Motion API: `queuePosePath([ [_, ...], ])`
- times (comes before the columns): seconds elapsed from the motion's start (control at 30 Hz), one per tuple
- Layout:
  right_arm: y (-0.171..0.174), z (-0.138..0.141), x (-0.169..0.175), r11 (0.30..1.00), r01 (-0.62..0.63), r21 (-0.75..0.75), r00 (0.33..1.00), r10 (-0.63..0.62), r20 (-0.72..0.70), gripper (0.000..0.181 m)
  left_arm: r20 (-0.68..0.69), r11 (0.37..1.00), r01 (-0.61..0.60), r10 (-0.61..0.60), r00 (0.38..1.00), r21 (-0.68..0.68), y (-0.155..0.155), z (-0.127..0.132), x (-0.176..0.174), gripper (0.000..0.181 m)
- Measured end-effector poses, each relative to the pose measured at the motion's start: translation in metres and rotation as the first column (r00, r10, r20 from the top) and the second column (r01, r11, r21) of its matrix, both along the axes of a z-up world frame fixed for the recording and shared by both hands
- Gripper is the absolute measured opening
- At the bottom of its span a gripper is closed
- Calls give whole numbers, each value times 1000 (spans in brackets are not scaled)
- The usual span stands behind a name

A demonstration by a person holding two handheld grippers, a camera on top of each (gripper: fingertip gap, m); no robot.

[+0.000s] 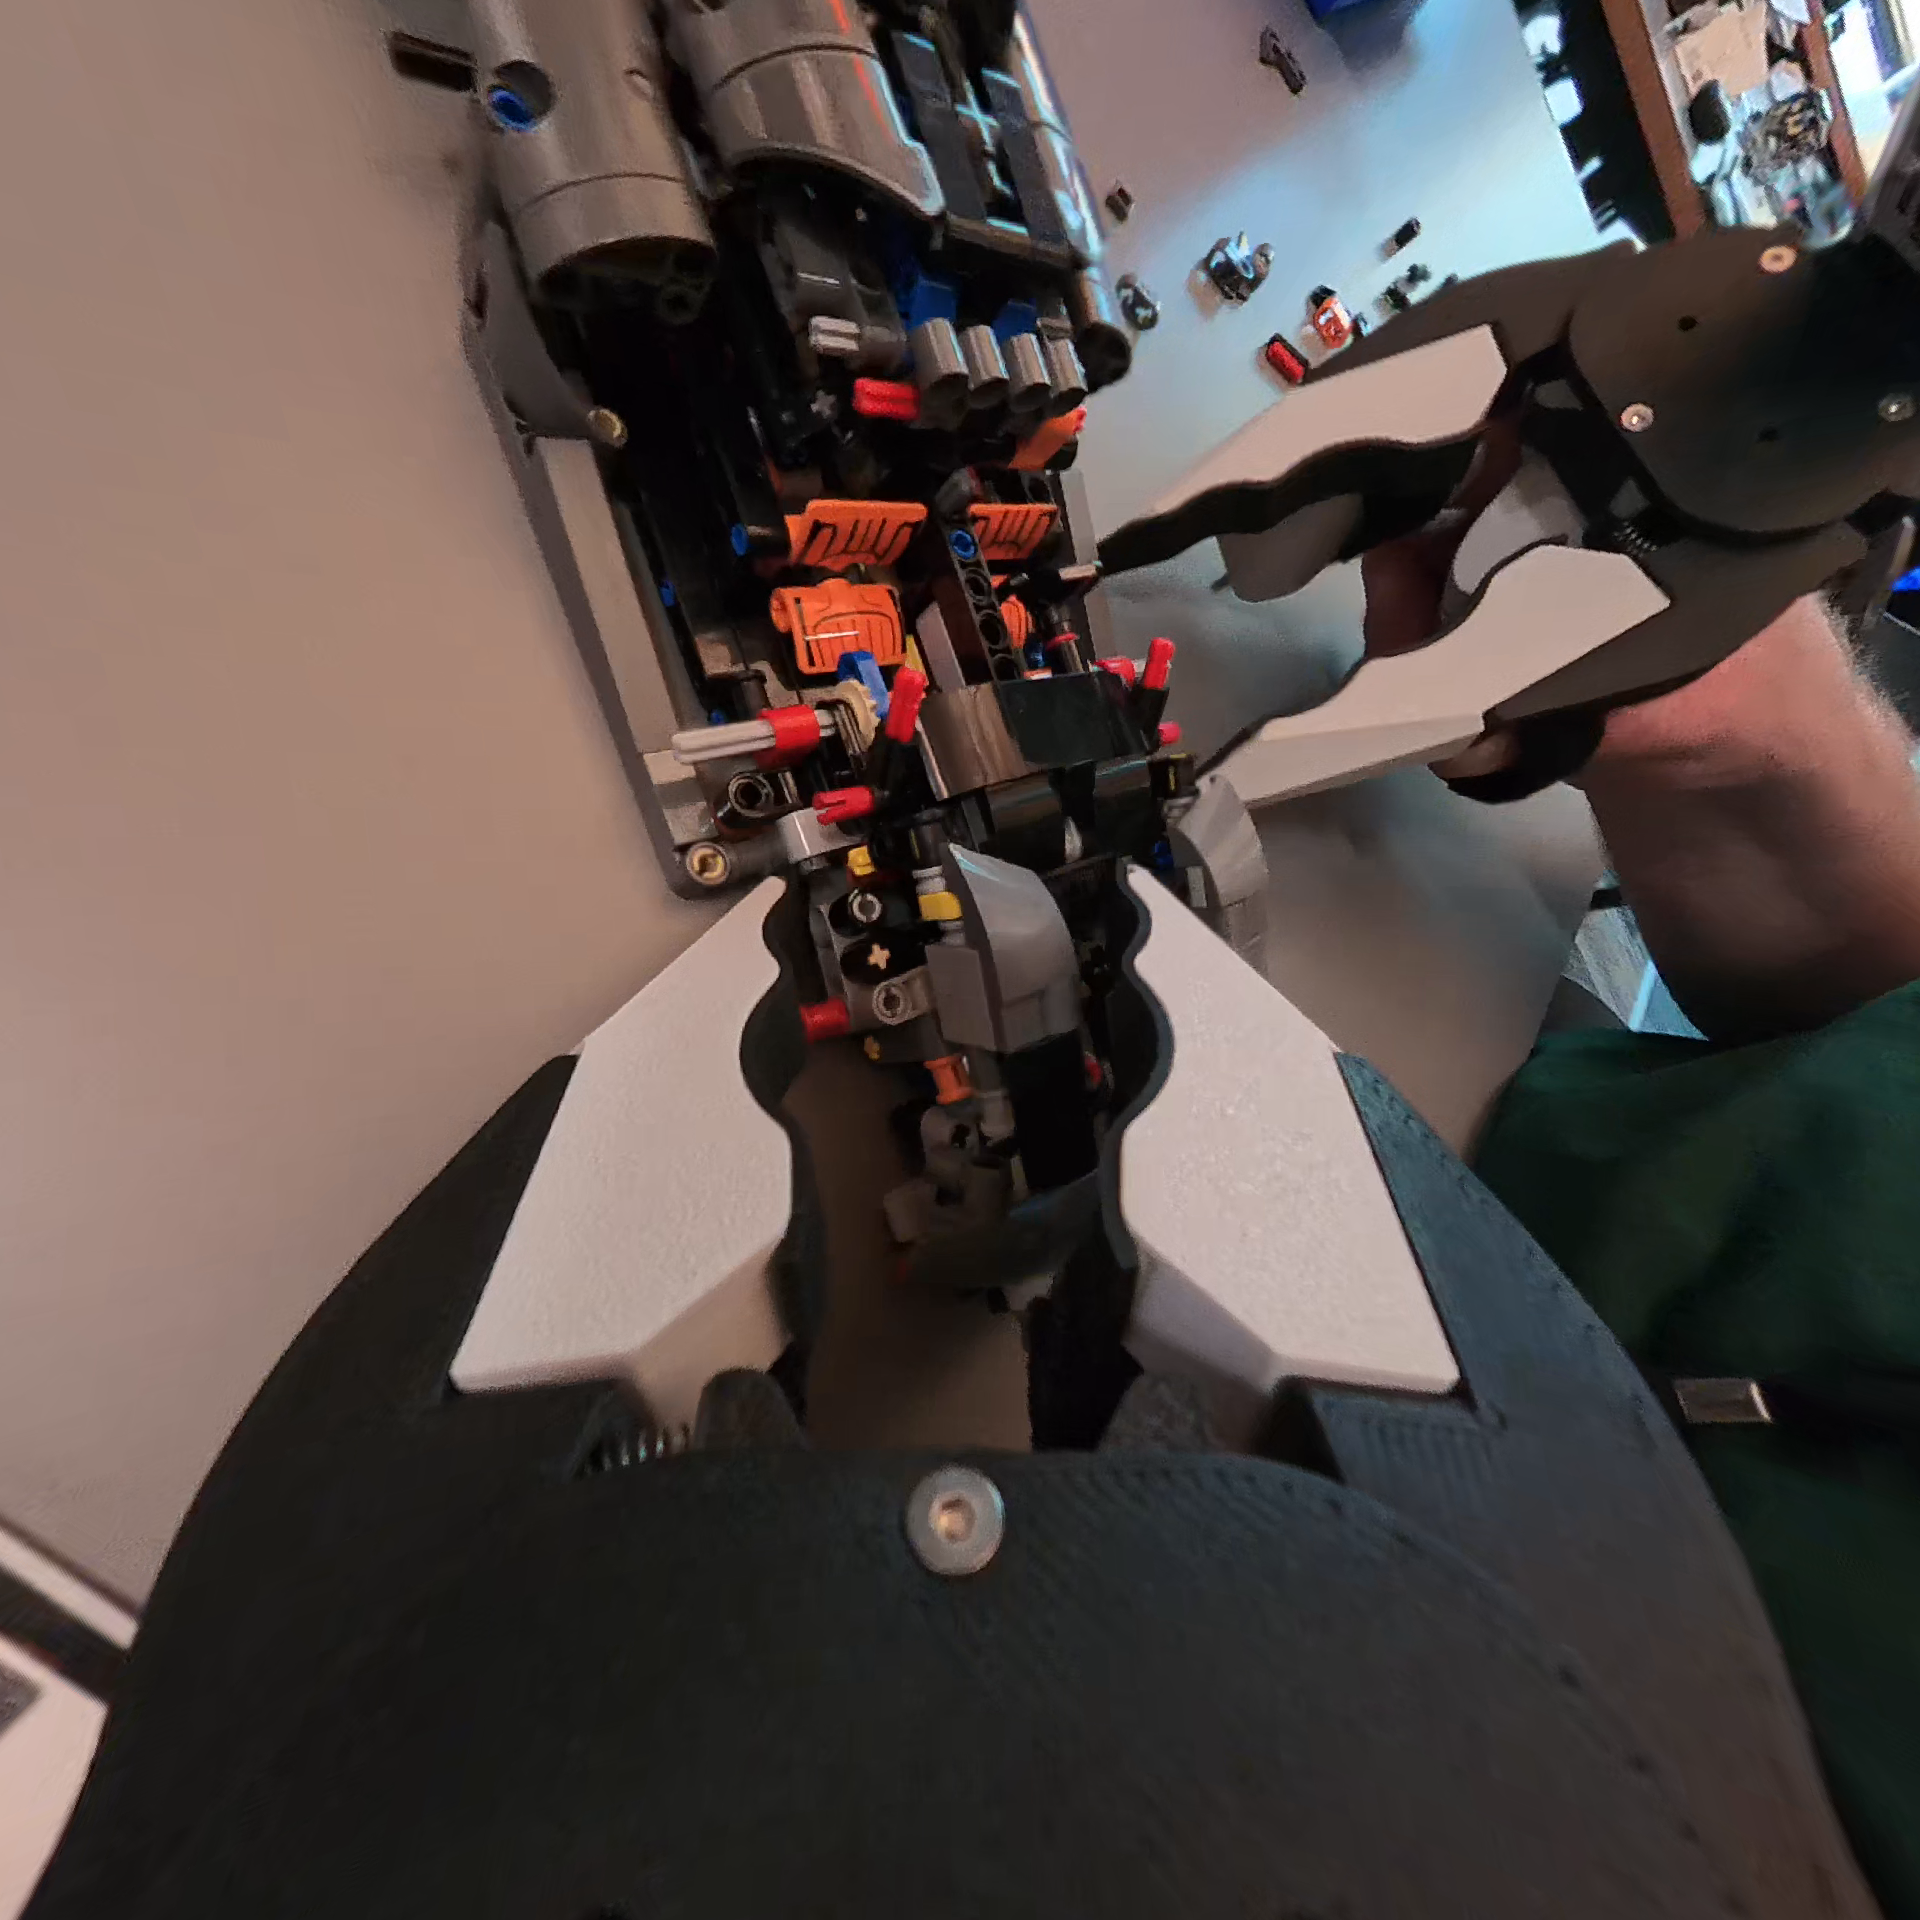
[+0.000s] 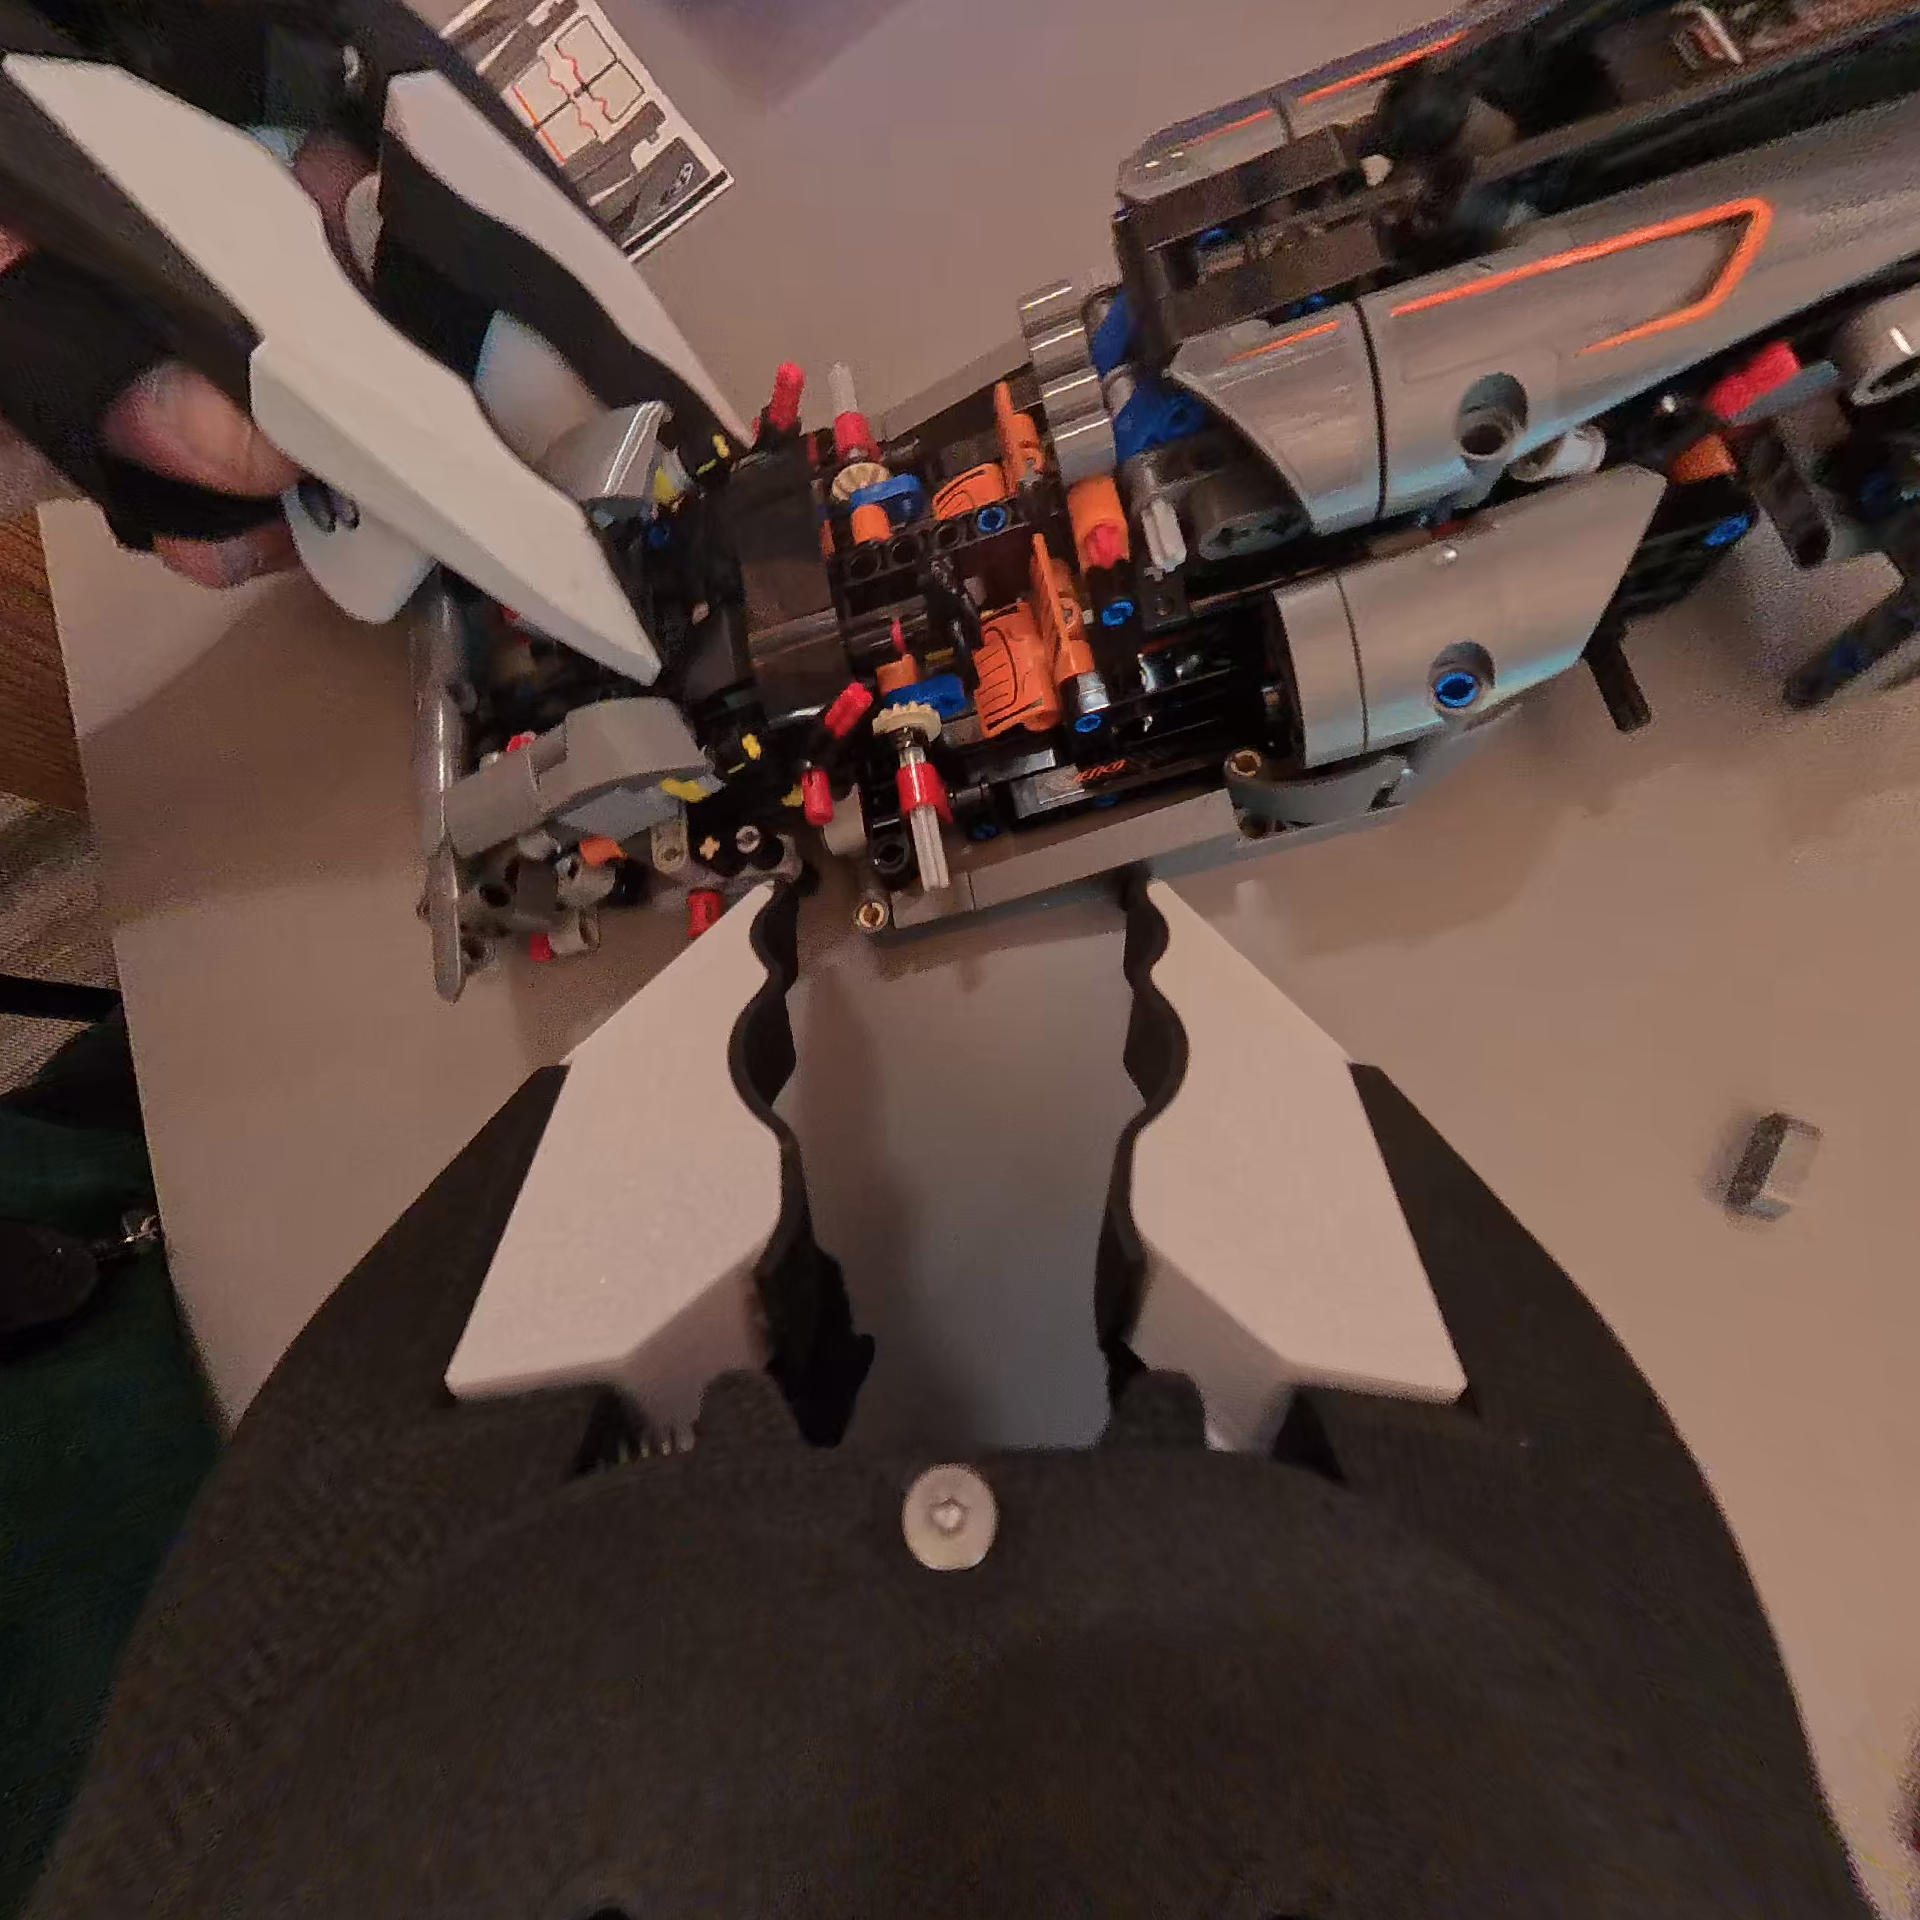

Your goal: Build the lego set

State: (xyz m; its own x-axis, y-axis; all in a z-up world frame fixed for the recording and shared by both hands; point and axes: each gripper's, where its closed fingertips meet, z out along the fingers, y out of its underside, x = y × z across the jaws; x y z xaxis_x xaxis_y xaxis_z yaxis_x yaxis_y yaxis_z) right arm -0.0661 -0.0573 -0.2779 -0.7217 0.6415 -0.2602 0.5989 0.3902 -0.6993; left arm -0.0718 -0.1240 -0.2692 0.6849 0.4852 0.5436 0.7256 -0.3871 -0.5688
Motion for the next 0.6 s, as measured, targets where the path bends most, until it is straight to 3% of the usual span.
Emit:
queuePosePath([
  [0.33, 4, 0, -21, 997, -71, -17, 997, 71, 13, 55, -26, 990, -138, 139, 990, 32, 12, 3, 17, 67],
  [0.53, 9, 3, -19, 992, -121, -45, 991, 123, 57, 58, 53, 987, -100, 94, 994, 123, 15, 12, 30, 78],
  [0.6, 12, 11, -20, 992, -107, -73, 993, 110, 43, 53, 49, 983, -102, 96, 994, 150, 7, 19, 29, 73],
])
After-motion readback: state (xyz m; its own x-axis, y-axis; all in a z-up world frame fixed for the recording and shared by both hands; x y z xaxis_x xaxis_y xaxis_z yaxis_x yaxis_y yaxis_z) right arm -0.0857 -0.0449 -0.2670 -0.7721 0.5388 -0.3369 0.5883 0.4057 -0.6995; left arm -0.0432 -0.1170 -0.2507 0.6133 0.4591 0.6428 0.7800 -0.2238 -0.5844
